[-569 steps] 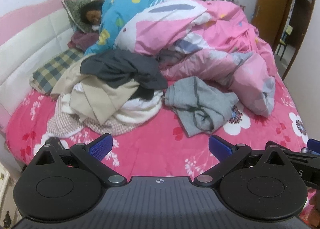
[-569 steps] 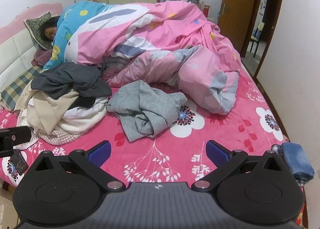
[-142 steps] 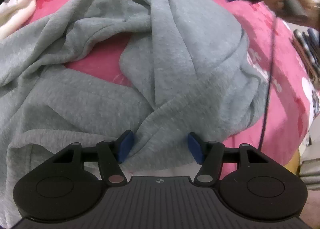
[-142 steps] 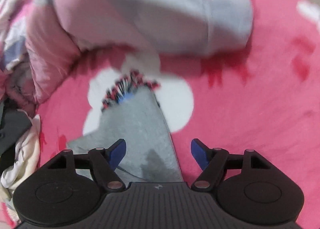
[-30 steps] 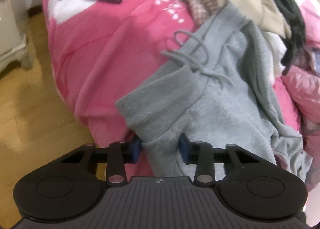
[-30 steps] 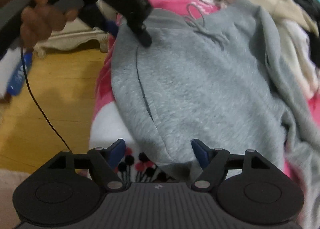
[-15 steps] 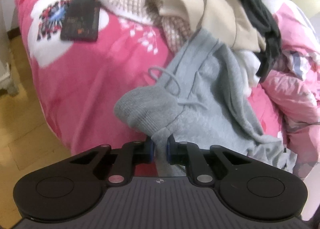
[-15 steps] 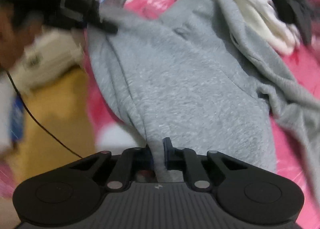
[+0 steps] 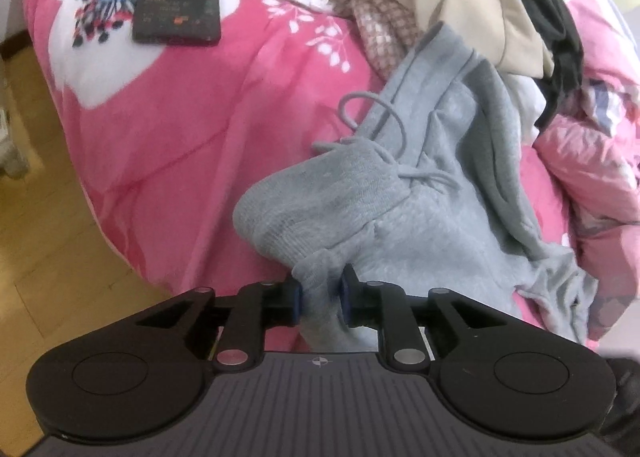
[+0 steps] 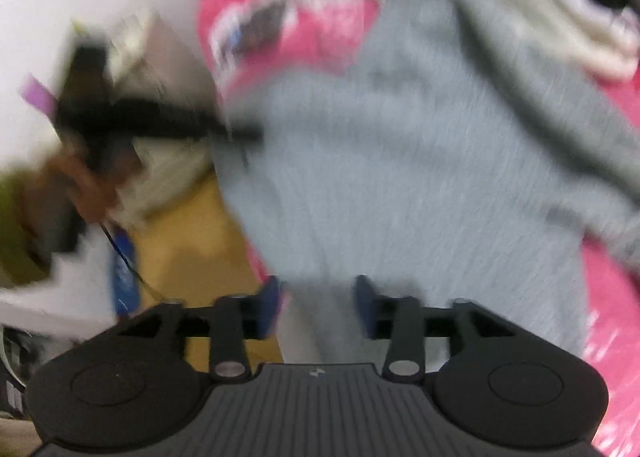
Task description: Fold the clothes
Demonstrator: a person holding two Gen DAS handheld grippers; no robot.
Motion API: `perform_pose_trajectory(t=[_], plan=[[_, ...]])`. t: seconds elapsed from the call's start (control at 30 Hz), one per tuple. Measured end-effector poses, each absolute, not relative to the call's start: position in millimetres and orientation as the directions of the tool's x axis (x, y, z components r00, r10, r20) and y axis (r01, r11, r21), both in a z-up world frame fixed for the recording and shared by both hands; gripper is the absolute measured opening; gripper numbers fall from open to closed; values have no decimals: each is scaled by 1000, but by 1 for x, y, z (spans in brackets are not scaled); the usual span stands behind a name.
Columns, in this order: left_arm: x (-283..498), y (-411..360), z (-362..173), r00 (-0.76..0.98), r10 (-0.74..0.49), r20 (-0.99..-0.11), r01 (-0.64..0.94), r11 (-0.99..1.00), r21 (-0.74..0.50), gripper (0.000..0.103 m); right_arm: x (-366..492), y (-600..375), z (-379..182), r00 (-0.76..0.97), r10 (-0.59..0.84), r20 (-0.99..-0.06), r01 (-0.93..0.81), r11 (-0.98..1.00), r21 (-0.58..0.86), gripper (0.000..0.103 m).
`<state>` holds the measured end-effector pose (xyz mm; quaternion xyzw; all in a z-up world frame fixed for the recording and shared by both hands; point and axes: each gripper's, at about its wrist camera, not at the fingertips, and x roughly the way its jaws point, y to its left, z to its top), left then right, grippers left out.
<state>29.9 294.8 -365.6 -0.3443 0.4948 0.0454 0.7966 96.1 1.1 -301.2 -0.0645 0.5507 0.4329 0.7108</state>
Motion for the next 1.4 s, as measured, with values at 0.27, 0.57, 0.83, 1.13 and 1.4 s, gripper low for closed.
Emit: perform_pose_trajectory(t=[0.27,0.57,0.83,1.13,1.4], plan=[[31,290,-372,484,-290,-825,-424,748,-511,43,210,16,-294,435,525,-732,-640,752,158,80],[29,285,-374,529,-251,-810,-418,754,-507,25,283,87,-366,348,531,-773,-677,713,186,10],[29,289,-351,607,-253,-753,-357,760,-543,14,274,18,-317,484,559,-673,-563,788,250,7],[46,299,-391,536,-248,-807,-405,763,-504,20,317,23,-366,460,514,-724,-498,825,268,11],[42,299,-383,536,-245,-808,-392,775,-495,26,264,10,-300,609,412,-677,-510,858,64,61]])
